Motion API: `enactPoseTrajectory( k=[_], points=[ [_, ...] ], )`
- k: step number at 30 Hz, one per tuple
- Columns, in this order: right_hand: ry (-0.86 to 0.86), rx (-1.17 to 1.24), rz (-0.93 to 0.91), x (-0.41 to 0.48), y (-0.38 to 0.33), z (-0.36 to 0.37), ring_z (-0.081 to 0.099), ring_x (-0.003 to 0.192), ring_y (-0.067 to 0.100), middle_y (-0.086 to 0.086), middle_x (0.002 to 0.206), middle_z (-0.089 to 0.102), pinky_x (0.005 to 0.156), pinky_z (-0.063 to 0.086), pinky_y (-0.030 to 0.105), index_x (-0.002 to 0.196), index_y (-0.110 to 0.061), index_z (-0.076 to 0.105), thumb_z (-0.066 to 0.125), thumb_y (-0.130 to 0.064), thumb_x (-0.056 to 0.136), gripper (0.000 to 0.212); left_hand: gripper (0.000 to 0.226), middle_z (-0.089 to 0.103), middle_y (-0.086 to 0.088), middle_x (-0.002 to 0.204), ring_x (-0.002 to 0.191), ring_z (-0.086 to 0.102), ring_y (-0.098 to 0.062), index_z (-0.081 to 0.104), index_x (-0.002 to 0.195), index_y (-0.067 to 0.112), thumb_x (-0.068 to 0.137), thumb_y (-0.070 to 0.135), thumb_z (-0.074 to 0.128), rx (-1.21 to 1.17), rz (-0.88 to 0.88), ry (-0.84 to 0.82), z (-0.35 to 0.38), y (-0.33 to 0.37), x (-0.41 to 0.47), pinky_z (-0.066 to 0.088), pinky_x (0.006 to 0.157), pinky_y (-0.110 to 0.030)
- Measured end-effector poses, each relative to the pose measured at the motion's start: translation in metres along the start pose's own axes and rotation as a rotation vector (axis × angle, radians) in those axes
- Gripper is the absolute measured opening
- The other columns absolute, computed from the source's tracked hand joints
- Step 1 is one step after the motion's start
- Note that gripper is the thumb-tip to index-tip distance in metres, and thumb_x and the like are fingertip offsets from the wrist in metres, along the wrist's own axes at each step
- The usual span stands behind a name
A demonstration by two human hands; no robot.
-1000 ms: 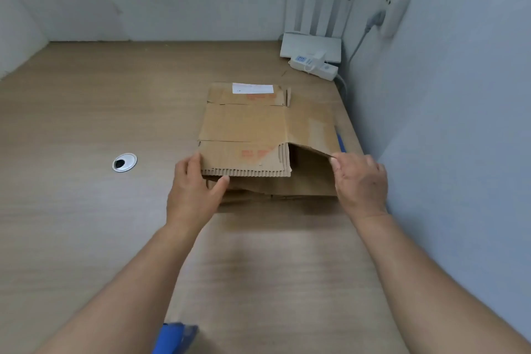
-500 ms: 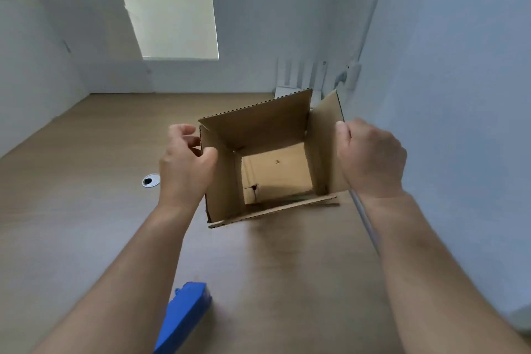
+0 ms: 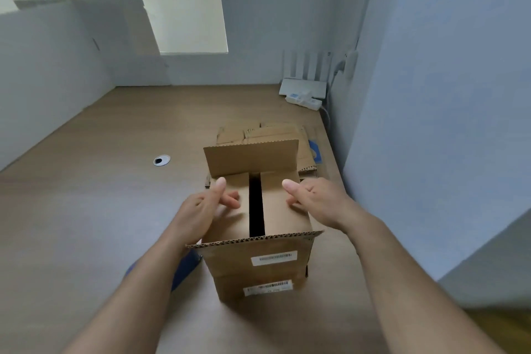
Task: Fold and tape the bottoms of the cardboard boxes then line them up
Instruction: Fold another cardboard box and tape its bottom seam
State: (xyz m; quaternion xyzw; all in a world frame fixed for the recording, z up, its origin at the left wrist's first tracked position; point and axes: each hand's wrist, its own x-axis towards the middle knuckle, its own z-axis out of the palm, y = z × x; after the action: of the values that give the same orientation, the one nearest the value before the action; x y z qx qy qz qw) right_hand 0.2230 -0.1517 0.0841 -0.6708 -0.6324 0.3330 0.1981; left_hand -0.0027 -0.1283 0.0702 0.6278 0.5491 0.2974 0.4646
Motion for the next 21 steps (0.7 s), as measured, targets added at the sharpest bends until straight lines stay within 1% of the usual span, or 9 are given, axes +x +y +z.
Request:
enactPoseTrajectory(
  k=[2, 5, 8, 10, 11, 15, 17, 19, 21],
  points=[
    [-0.094, 0.119, -0.029, -0.006, 0.017, -0.002, 0.052, 0.111, 0.006, -0.009, 0.120, 0.063, 0.090, 0.035, 0.026, 0.111, -0.024, 0.068, 0.029, -0.070, 0.084, 0.066, 0.076, 0.070, 0.011, 0.109, 0.117, 0.048, 0.008, 0.076, 0.087, 0.010, 0.095, 0.062, 0.020, -0.159, -0.053, 0.038, -0.007, -0.015, -0.008, 0.024, 0.103, -0.019],
    [-0.252, 0.286, -0.104, -0.015, 0.039, -0.003, 0.033, 0.126, -0.003, -0.019, 0.147, 0.035, 0.096, 0.025, 0.020, 0.140, -0.028, 0.045, 0.039, -0.081, 0.076, 0.083, 0.101, 0.065, 0.009, 0.123, 0.131, 0.039, 0.002, 0.078, 0.094, 0.017, 0.069, 0.091, 0.012, -0.332, -0.030, -0.013, -0.011, -0.033, -0.023, 0.005, 0.118, -0.043],
    [-0.309, 0.379, -0.193, -0.020, 0.050, 0.003, 0.022, 0.134, -0.006, -0.027, 0.148, 0.020, 0.103, 0.025, 0.015, 0.144, -0.029, 0.037, 0.041, -0.088, 0.055, 0.107, 0.115, 0.055, 0.011, 0.136, 0.129, 0.044, 0.000, 0.073, 0.110, 0.017, 0.048, 0.102, 0.026, -0.343, -0.010, -0.066, -0.005, -0.047, -0.035, 0.029, 0.110, -0.028],
    [-0.296, 0.566, -0.155, -0.019, 0.056, 0.009, 0.027, 0.136, -0.002, -0.023, 0.149, 0.029, 0.110, 0.026, 0.023, 0.137, -0.033, 0.047, 0.043, -0.093, 0.054, 0.103, 0.132, 0.051, 0.010, 0.140, 0.125, 0.048, 0.004, 0.054, 0.134, 0.015, 0.038, 0.103, 0.033, -0.318, -0.006, -0.118, -0.002, -0.052, -0.038, 0.041, 0.097, -0.014],
    [-0.299, 0.631, -0.137, -0.017, 0.059, 0.011, 0.030, 0.135, -0.002, -0.023, 0.147, 0.034, 0.110, 0.027, 0.026, 0.134, -0.034, 0.049, 0.044, -0.092, 0.056, 0.097, 0.136, 0.050, 0.012, 0.140, 0.126, 0.046, 0.004, 0.046, 0.140, 0.015, 0.036, 0.103, 0.033, -0.282, 0.012, -0.130, -0.001, -0.052, -0.037, 0.040, 0.101, -0.015],
    [-0.222, 0.494, -0.100, -0.011, 0.052, 0.013, 0.038, 0.130, 0.003, -0.020, 0.140, 0.041, 0.109, 0.033, 0.031, 0.144, -0.033, 0.036, 0.054, -0.080, 0.068, 0.091, 0.119, 0.047, 0.021, 0.141, 0.135, 0.038, -0.003, 0.055, 0.133, 0.022, 0.049, 0.102, 0.026, -0.219, 0.054, -0.106, -0.006, -0.056, -0.035, 0.022, 0.117, -0.042],
    [-0.057, 0.454, -0.062, -0.007, 0.045, 0.014, 0.047, 0.124, 0.008, -0.014, 0.134, 0.050, 0.106, 0.040, 0.037, 0.137, -0.031, 0.045, 0.047, -0.079, 0.073, 0.080, 0.109, 0.055, 0.013, 0.136, 0.131, 0.044, -0.009, 0.054, 0.134, 0.025, 0.058, 0.098, 0.028, -0.187, 0.062, -0.134, -0.008, -0.059, -0.036, 0.027, 0.114, -0.040],
    [-0.002, 0.415, -0.056, -0.004, 0.041, 0.017, 0.049, 0.122, 0.009, -0.016, 0.129, 0.054, 0.104, 0.043, 0.040, 0.133, -0.029, 0.052, 0.041, -0.087, 0.068, 0.087, 0.088, 0.063, 0.021, 0.121, 0.122, 0.053, -0.006, 0.055, 0.131, 0.031, 0.064, 0.087, 0.049, -0.182, 0.037, -0.116, -0.006, -0.057, -0.034, 0.040, 0.103, -0.031],
    [0.043, 0.378, -0.055, 0.000, 0.038, 0.021, 0.050, 0.120, 0.011, -0.011, 0.129, 0.054, 0.098, 0.047, 0.034, 0.138, -0.024, 0.047, 0.047, -0.084, 0.068, 0.092, 0.051, 0.069, 0.017, 0.107, 0.109, 0.061, -0.011, 0.060, 0.117, 0.032, 0.074, 0.054, 0.071, -0.227, -0.012, 0.014, -0.001, -0.053, -0.027, 0.049, 0.082, -0.022]
  ],
)
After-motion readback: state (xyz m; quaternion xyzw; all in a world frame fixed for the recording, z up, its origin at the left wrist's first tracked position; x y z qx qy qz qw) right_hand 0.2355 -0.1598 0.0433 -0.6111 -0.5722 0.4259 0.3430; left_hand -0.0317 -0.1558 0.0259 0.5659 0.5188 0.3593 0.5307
